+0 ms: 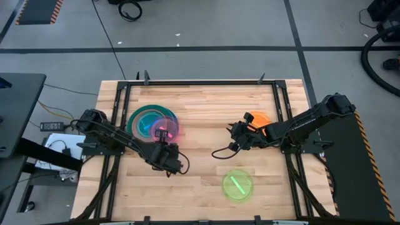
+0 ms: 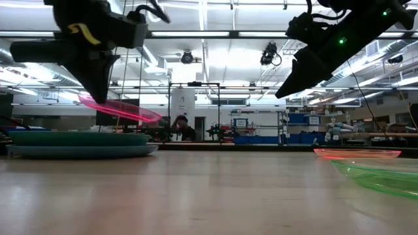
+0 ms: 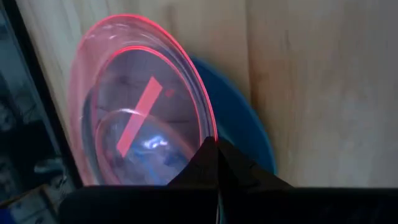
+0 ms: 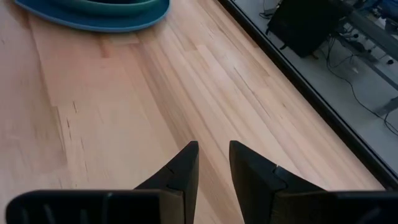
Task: Stack plastic plates
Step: Stack the pink plate on top of the light blue plate
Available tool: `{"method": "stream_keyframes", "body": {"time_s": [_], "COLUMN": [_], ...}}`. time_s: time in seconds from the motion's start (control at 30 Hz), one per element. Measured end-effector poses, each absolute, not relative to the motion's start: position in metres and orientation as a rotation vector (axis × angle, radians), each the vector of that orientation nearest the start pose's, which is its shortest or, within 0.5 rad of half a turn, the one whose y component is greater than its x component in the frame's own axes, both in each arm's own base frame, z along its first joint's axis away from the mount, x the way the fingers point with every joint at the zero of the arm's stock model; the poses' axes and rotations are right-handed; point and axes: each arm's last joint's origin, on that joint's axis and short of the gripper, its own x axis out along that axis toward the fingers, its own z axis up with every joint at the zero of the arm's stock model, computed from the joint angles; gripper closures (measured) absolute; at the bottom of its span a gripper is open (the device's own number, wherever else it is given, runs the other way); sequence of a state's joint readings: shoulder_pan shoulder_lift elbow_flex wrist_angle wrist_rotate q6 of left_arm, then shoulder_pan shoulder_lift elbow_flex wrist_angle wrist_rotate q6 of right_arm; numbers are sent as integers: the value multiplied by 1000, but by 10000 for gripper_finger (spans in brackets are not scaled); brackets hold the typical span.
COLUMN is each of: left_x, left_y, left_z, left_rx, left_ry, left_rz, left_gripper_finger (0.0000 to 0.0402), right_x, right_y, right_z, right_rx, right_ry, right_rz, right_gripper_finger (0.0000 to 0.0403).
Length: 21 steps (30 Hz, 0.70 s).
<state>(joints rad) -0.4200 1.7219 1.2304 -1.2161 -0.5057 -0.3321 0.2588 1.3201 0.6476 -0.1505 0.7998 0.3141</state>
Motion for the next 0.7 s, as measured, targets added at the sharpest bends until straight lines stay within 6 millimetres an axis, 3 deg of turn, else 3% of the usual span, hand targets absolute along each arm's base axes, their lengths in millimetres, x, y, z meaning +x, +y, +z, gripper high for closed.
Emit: {"method": "stream_keyframes", "body": {"time_s": [0.3,0.7], "left_x": [238,190], "left_y": [-101,-77], "left_z": [215,195], "left_rx": [445,332], "left_ry": [1440,1374], "left_rz": [414,475], "left_gripper_finger": [400,400], "right_x": [241,242], "right_y": [42,43], "right_z": [189,190], "right_rx": [-126,-118], "right_ry": [622,615], "right_rz": [-609,-603], "right_gripper_finger": [302,302]}}
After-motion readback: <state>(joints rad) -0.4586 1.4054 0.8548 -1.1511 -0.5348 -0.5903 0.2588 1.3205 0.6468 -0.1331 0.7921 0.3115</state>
